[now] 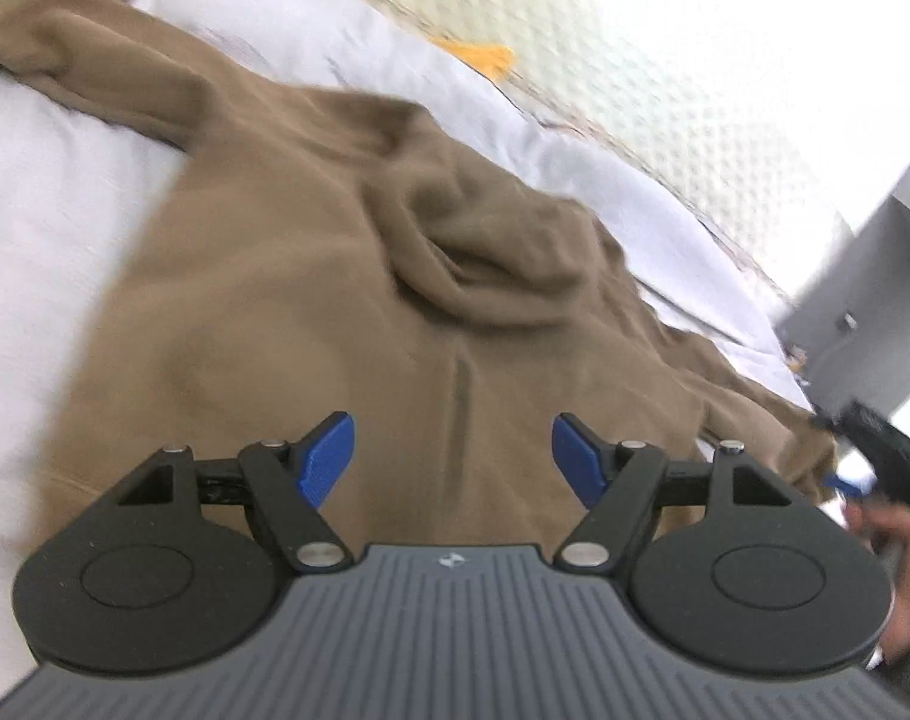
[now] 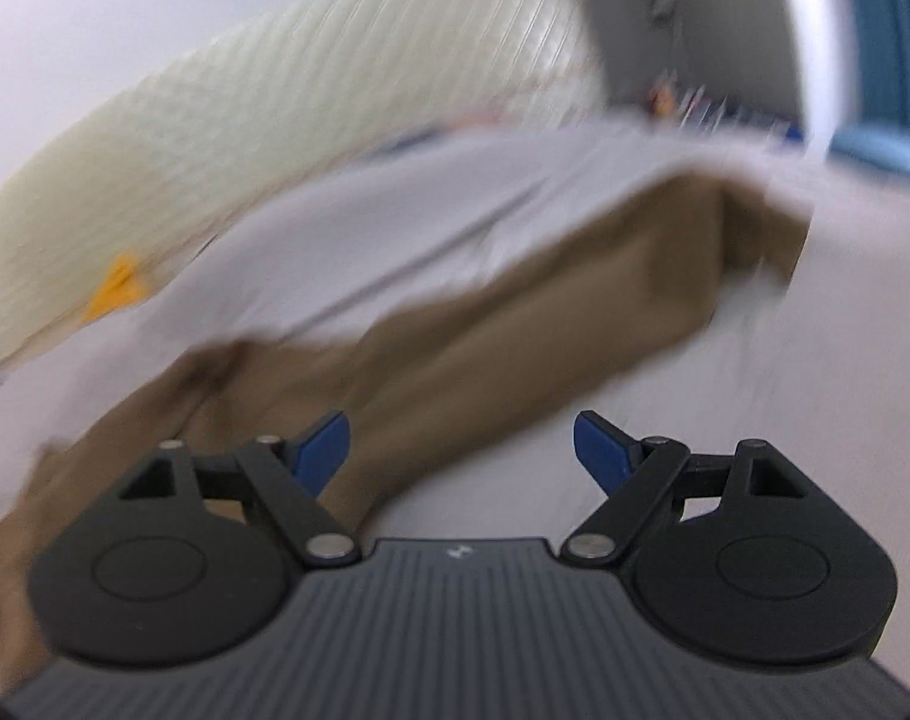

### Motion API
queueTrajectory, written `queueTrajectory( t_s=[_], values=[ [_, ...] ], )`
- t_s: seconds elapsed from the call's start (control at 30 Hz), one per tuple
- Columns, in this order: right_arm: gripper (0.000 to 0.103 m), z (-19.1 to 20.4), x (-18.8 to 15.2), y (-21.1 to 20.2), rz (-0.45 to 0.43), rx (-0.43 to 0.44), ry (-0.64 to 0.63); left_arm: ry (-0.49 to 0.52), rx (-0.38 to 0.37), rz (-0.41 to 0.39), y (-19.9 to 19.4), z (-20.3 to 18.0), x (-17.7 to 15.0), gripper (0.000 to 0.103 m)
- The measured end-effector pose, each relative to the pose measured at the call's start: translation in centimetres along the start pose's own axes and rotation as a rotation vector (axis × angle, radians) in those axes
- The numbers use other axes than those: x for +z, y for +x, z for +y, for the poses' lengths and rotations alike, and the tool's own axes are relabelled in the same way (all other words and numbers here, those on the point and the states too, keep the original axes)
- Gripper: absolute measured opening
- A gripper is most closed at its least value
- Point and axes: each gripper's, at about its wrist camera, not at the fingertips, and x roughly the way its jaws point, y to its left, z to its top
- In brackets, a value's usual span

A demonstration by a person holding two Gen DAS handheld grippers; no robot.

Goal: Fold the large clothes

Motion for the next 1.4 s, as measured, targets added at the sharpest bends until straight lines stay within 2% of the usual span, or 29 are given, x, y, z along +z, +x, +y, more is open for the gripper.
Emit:
queueTrajectory(
  t_s=[0.07, 0.17, 0.3, 0.37, 0.43, 0.5, 0.63, 0.77, 0.83, 0.87, 0.97, 1.13, 1.17, 1.23, 1.33, 1.37, 1.4],
  values=[
    [0.083, 0.7, -2.0, -1.7, 0.089, 0.087, 0.011, 0.017, 0.092, -0.017, -2.1, 1.8, 1.1, 0.077],
    [0.083, 0.7, -5.3, -4.0, 0.201, 0.202, 0.027, -0.056, 0.107, 0.016, -3.9, 5.4, 2.5, 0.078],
    [0.083, 0.5, -8.1, -3.9, 0.368, 0.156, -0.014, -0.168, 0.145, 0.077, -4.0, 9.6, 2.8, 0.083],
    [0.083, 0.5, -9.0, -3.5, 0.421, 0.144, -0.021, -0.278, 0.11, 0.124, -3.4, 11.8, 2.5, 0.084],
    [0.083, -0.4, -9.3, -2.9, 0.451, 0.153, 0.026, -0.403, 0.053, 0.156, -2.7, 13.8, 1.9, 0.084],
    [0.083, -1.1, -9.8, -2.4, 0.446, 0.117, 0.073, -0.469, 0.049, 0.177, -2.0, 14.5, 1.4, 0.087],
    [0.084, -1.9, -10.6, -0.8, 0.515, 0.121, 0.124, -0.446, 0.132, 0.19, -0.8, 14.3, 0.8, 0.088],
    [0.085, -2.0, -11.4, -0.1, 0.544, 0.219, 0.174, -0.388, 0.182, 0.194, 0.5, 13.4, 0.3, 0.091],
    [0.081, -2.2, -11.4, 0.0, 0.551, 0.293, 0.219, -0.359, 0.192, 0.201, 1.1, 13.0, 0.2, 0.091],
    [0.082, -2.1, -11.2, -0.1, 0.539, 0.331, 0.238, -0.346, 0.199, 0.205, 1.5, 12.7, 0.1, 0.092],
    [0.082, -1.3, -11.0, -0.6, 0.503, 0.365, 0.208, -0.364, 0.188, 0.209, 2.2, 12.8, 0.1, 0.091],
    [0.081, -0.4, -11.8, 0.3, 0.508, 0.321, 0.142, -0.359, 0.192, 0.183, 3.6, 12.3, 0.2, 0.091],
    [0.079, 0.0, -12.1, 0.8, 0.512, 0.312, 0.116, -0.343, 0.203, 0.181, 3.9, 12.1, 0.1, 0.089],
    [0.071, 0.5, -12.4, 1.4, 0.516, 0.293, 0.054, -0.311, 0.23, 0.172, 4.2, 11.9, 0.2, 0.079],
    [0.039, 1.2, -12.2, 1.5, 0.507, 0.269, 0.002, -0.265, 0.284, 0.15, 4.0, 11.5, 0.4, 0.043],
    [0.017, 0.9, -11.8, 1.3, 0.5, 0.28, 0.025, -0.261, 0.284, 0.136, 3.6, 11.4, 0.6, 0.023],
    [0.016, 0.1, -11.3, 0.6, 0.49, 0.283, 0.049, -0.266, 0.282, 0.127, 3.1, 11.5, 0.8, 0.02]
  ],
)
